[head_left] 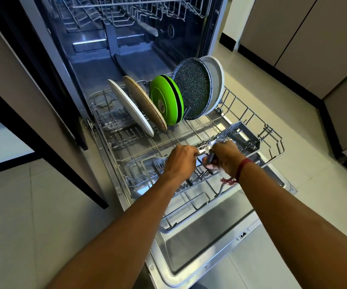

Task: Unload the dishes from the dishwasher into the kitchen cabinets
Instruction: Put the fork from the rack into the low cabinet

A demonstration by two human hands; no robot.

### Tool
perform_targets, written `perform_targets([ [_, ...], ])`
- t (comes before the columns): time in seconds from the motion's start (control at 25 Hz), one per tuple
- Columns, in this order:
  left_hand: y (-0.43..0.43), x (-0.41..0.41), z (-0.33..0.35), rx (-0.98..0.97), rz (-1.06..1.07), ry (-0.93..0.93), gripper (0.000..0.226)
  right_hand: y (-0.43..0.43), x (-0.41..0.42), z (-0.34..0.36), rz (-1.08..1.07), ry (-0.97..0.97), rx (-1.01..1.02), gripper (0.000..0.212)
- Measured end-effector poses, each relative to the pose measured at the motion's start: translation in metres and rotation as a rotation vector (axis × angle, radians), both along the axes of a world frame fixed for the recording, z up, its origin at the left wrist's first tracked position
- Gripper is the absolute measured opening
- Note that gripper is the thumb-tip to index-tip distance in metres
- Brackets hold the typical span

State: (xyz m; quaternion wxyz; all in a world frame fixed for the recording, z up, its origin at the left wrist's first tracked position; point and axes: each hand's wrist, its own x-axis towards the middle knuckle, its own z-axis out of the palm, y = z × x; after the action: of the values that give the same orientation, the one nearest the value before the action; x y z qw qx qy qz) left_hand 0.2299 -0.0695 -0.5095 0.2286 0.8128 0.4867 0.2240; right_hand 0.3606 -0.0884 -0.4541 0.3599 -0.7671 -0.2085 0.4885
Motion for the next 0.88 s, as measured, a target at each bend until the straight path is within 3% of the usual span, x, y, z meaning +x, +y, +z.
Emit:
perform_targets([
  [0.12,-0.003,0.002,-0.004,-0.002,0.044,0.042,0.022,-0.006,0.000,0.008,0.000,0.185,0.023,0.009],
  [0.24,-0.004,-0.001,-0.005,0.025,0.087,0.042,0.022,-0.009,-0.003,0.009,-0.049,0.253,0.105,0.016],
  [0.48,-0.001,0.010,-0.001,0.014,-0.022,0.287,0.025,-0.019,0.002,0.009,-0.220,0.130,0.468,0.020],
  [0.64,-0.008,0.020,0.009,0.072,-0.032,0.396,0.020,-0.017,0.003,0.010,-0.256,0.183,0.455,0.030],
  [0.88,-0.004,0.025,0.016,0.088,-0.127,0.461,0.018,-0.016,0.002,0.010,-0.301,0.197,0.421,0.029],
])
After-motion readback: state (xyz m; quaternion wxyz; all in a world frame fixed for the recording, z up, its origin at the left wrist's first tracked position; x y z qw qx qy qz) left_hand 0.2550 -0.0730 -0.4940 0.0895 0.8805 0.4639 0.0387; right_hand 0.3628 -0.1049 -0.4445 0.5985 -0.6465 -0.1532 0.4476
